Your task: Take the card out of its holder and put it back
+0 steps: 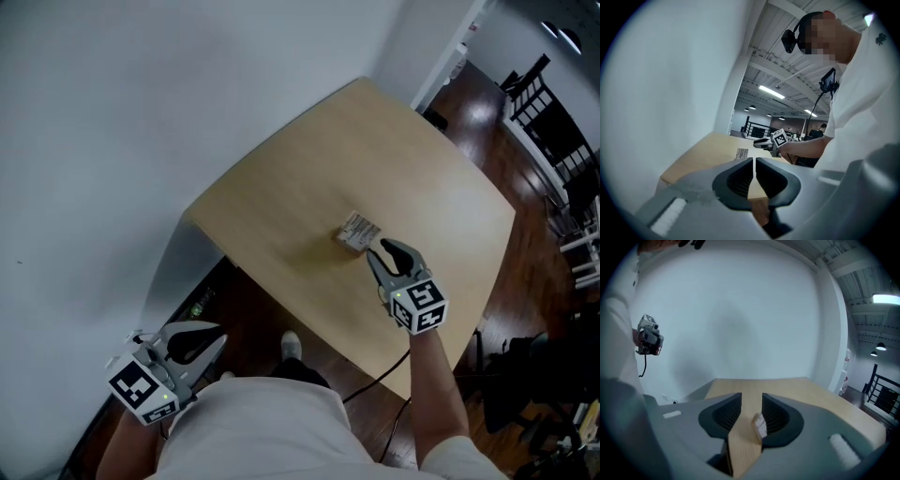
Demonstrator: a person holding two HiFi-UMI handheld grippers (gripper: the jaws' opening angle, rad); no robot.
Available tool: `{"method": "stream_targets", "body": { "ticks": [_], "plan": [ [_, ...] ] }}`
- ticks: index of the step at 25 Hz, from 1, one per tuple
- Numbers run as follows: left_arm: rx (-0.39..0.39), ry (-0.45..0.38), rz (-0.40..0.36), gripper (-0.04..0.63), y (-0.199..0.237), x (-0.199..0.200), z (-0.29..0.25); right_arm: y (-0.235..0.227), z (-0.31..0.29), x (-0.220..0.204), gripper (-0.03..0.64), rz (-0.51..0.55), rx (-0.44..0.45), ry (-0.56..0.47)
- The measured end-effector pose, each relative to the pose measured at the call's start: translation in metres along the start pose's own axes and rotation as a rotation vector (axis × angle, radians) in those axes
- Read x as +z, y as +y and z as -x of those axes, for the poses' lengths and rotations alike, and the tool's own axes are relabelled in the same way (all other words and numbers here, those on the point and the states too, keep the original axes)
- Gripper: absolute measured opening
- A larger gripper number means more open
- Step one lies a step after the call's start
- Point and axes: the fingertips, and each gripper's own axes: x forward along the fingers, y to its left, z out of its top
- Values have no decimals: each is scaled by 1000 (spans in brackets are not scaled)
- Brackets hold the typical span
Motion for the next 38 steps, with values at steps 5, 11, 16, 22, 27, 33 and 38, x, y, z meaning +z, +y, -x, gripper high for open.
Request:
{"method": "stream_targets", "body": {
  "ticks": [5, 11, 16, 22, 27, 33, 38],
  "plan": [
    [-80, -37, -24, 25, -5, -13, 53, 95, 55, 4, 130, -16, -66, 12],
    [-205, -29, -61, 25, -28, -38, 109, 221, 136, -4, 137, -74, -151, 17],
    [-294, -12, -64, 25, -47, -54, 140, 298, 212, -12, 147, -146, -268, 37],
    [-348, 3, -83, 25, -65, -66, 139, 344, 264, -24, 150, -227, -352, 31],
    [-386, -9, -111, 25, -77, -61, 130, 361, 283, -21, 150, -257, -394, -1],
    [-386, -28, -114, 25, -84, -53, 125, 362, 274, -12, 146, -234, -374, -4],
    [-352, -33, -105, 25, -73, -52, 133, 356, 257, 3, 146, -199, -331, -8]
  ]
}}
